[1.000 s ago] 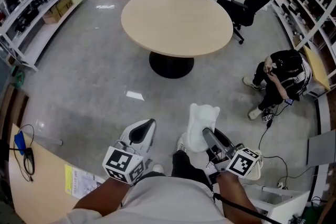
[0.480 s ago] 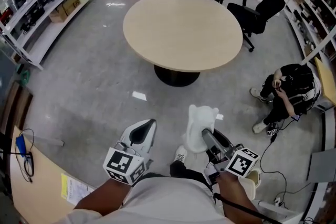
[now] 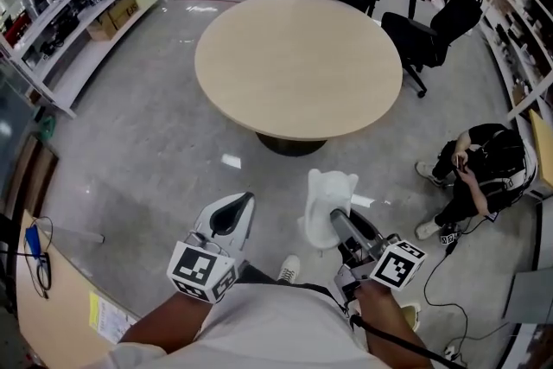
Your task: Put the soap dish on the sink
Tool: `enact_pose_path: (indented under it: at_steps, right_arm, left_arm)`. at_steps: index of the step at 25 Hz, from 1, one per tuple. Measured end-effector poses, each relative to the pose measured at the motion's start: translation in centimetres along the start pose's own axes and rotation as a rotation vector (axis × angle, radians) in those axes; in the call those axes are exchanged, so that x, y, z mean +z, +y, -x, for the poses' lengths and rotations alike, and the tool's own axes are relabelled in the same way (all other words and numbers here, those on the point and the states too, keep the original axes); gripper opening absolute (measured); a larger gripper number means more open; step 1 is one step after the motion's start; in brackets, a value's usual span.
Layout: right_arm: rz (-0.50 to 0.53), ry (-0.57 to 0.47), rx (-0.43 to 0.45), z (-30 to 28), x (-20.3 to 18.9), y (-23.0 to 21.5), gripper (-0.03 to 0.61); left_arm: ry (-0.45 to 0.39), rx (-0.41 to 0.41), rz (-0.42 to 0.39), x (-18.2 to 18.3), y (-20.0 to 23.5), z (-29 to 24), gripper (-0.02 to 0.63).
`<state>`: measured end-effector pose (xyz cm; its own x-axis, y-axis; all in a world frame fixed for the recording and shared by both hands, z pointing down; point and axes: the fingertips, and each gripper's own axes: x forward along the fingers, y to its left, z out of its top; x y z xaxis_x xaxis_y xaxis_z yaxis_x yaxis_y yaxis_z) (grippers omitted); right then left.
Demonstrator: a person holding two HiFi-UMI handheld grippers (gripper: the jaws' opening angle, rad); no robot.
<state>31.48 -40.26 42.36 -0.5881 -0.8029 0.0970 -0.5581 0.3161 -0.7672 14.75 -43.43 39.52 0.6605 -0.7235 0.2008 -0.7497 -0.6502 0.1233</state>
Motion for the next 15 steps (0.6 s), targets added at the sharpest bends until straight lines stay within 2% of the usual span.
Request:
enact_pose_path:
  at_steps: [7,15]
  right_arm:
    - [-0.012,0.011,0.014,-1.0,2.7,-2.4,0.138]
    - [-0.004,0.016,0.036,-3.0,4.3,-3.9,0.138]
  left_arm:
    - [0.018,0.035,0.066,0.6,1.0,-2.4,0.006]
    - [0.015,0.049,0.058,0.4,2.1,-4.7,0.007]
